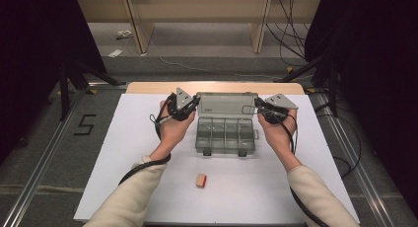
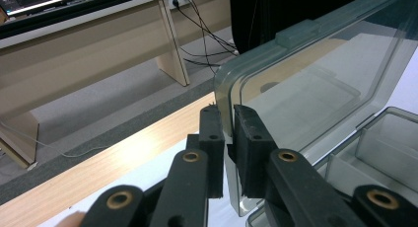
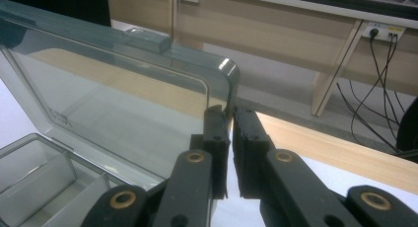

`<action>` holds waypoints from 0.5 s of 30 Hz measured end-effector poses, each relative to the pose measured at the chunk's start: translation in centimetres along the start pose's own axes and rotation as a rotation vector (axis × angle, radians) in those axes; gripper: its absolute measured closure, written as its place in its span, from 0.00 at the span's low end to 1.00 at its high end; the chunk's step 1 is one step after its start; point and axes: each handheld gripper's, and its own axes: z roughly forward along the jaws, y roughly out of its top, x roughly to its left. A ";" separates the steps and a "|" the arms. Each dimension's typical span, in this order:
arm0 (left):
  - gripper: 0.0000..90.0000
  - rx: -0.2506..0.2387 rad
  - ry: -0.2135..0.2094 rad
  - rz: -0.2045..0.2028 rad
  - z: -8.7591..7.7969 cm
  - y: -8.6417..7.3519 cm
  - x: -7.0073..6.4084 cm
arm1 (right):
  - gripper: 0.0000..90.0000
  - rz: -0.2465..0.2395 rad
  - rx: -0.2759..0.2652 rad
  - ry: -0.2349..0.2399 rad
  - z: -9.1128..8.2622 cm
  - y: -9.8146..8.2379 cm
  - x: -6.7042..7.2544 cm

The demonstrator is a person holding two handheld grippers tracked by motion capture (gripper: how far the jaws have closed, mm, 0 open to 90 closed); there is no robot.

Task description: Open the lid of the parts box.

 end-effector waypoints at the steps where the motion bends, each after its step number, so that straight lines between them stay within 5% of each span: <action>1: 0.91 0.001 -0.001 0.001 0.0 0.0 0.0 | 0.95 0.000 0.001 0.000 0.0 0.0 0.0; 15: 0.91 0.011 -0.002 -0.009 0.6 -0.5 0.0 | 0.95 0.002 0.030 -0.001 0.6 -0.5 0.0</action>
